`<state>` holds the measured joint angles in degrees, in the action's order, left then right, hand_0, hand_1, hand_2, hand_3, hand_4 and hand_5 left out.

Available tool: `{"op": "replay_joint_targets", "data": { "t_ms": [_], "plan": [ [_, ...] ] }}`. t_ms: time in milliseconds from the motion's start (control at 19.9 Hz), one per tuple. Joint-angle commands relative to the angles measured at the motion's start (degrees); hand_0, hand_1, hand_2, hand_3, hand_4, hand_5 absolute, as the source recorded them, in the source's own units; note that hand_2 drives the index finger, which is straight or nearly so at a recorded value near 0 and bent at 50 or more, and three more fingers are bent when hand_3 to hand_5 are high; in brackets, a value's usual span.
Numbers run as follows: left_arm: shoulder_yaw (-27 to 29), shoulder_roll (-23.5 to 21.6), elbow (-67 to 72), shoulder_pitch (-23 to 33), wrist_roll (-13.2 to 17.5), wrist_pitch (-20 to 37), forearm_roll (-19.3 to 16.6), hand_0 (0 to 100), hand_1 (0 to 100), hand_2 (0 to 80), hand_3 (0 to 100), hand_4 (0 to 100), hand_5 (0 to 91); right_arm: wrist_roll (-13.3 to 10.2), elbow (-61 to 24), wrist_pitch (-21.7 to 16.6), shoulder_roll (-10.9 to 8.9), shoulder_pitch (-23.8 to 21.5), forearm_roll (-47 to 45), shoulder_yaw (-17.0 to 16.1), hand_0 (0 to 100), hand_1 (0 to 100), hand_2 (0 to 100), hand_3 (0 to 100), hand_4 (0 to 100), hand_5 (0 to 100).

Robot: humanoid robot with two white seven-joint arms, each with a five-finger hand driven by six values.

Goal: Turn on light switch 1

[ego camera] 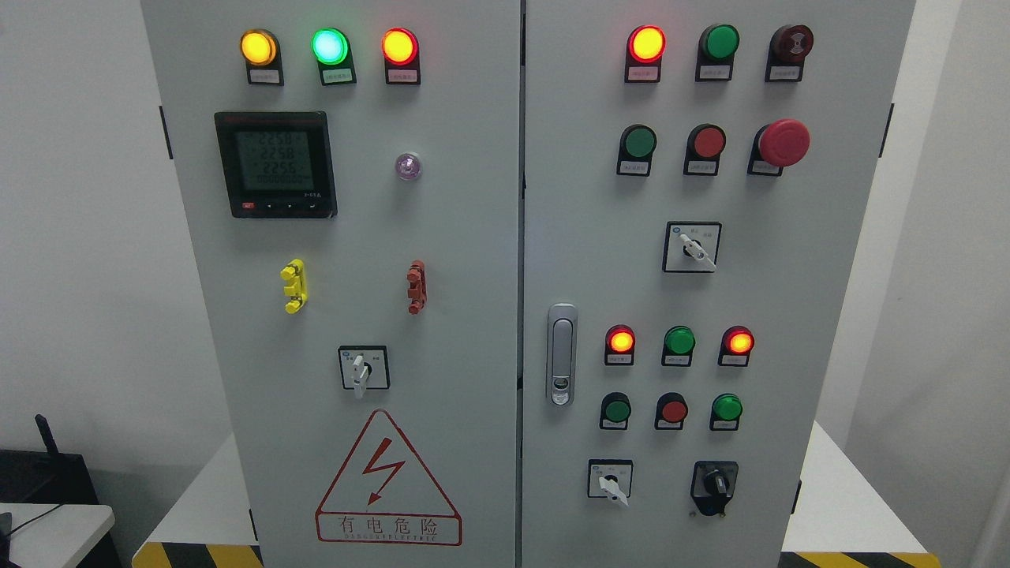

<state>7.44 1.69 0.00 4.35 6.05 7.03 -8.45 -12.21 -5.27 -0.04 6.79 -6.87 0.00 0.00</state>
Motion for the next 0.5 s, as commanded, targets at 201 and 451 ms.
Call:
{"op": "replay_joint_targets", "data": {
  "t_ms": [201, 451],
  "plan": [
    [-0.14, -1.08, -1.32, 0.57, -0.16, -0.17, 5.73, 11, 1, 0.0, 0, 0, 0.0, -0.01, 0.0, 0.04, -0.02, 0.02, 0.26, 1.32, 12, 39, 0, 0, 0, 0],
    [-0.32, -2.48, -1.23, 0.31, -0.16, -0.26, 5.73, 11, 1, 0.0, 0, 0, 0.0, -0.01, 0.0, 0.04, -0.02, 0.02, 0.26, 1.32, 12, 39, 0, 0, 0, 0]
  ]
}}
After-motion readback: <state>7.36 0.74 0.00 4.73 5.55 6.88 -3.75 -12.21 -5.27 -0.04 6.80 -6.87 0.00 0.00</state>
